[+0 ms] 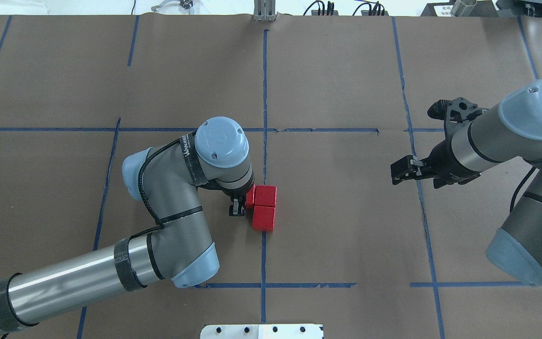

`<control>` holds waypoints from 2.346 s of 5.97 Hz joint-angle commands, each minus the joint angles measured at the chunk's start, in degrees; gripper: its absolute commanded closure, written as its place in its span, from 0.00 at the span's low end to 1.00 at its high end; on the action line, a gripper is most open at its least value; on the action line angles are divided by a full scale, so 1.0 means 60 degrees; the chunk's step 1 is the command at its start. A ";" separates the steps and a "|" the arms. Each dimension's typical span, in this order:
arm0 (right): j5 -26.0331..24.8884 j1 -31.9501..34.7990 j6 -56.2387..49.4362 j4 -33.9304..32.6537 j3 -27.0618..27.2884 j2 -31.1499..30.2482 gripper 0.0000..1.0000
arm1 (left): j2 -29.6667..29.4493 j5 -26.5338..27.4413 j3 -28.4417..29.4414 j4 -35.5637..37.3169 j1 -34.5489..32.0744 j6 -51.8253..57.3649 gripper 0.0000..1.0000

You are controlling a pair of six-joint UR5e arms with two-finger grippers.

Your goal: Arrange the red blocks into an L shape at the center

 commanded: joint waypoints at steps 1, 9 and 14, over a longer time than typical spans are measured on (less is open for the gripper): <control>0.0000 -0.0004 0.0000 0.0000 -0.0006 0.0000 0.00 | -0.0010 0.0000 0.0009 -0.0106 0.0000 0.0002 0.04; 0.1078 0.1220 -0.0626 -0.0073 -0.0020 -0.0262 0.00 | 0.1890 -0.0945 -0.2610 0.0099 -0.1414 0.4721 0.00; 0.2900 0.4974 -0.5004 -0.0074 -0.1642 -0.1537 0.00 | 0.6264 -0.3206 -0.3841 -0.0062 -0.5147 1.5403 0.00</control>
